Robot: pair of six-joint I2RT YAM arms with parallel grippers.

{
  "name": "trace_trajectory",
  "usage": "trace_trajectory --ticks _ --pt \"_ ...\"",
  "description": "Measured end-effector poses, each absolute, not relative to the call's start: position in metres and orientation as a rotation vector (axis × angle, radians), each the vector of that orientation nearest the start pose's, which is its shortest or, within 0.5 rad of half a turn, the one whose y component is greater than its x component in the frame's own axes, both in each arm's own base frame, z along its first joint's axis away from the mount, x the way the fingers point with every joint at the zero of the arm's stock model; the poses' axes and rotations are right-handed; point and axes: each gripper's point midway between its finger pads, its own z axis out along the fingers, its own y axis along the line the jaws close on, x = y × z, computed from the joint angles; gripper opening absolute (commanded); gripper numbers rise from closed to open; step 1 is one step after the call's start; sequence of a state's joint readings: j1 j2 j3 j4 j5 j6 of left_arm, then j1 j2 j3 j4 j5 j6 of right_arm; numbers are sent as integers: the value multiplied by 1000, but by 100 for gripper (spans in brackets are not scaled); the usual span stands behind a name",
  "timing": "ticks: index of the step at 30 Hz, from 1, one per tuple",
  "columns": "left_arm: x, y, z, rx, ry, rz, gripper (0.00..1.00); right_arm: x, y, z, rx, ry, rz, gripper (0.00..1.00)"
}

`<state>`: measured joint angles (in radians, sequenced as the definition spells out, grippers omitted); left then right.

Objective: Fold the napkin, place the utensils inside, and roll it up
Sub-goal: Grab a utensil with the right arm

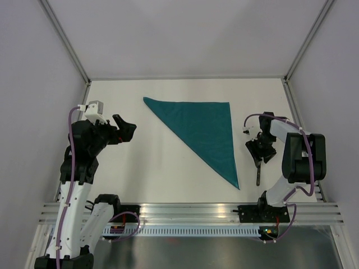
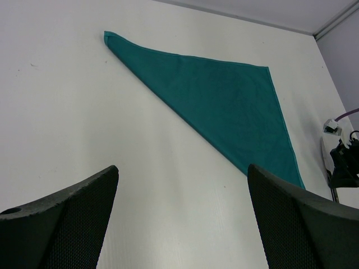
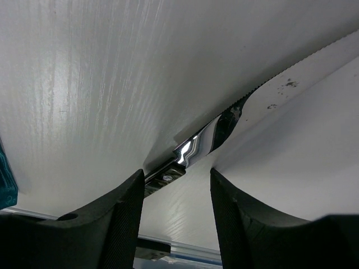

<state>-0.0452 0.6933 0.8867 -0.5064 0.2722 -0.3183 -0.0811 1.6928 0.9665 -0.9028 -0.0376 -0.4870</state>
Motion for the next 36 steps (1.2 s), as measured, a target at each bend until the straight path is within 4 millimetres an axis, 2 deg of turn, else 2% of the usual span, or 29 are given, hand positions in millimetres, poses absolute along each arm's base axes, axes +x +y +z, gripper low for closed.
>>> trace_trajectory --ticks 5,9,14,21,27,31,36 --pt "259 -71 277 -71 1902 -504 100 222 -33 9 -654 3127 59 52" --pt "259 -71 277 -71 1902 -504 100 222 -35 9 -660 3131 34 41" --pt "259 -71 277 -71 1903 -504 100 222 -37 8 -670 3136 9 35" --pt "259 -72 276 -72 1904 -504 100 223 -40 8 -665 3147 -13 15" --pt "260 -72 274 -73 1912 -504 100 227 -39 8 -629 3182 -3 12" --pt "261 -72 273 -74 1916 -504 100 244 -36 8 -583 3169 10 8" --pt "262 -72 272 -76 1922 -504 100 293 -35 10 -521 3069 -5 0"
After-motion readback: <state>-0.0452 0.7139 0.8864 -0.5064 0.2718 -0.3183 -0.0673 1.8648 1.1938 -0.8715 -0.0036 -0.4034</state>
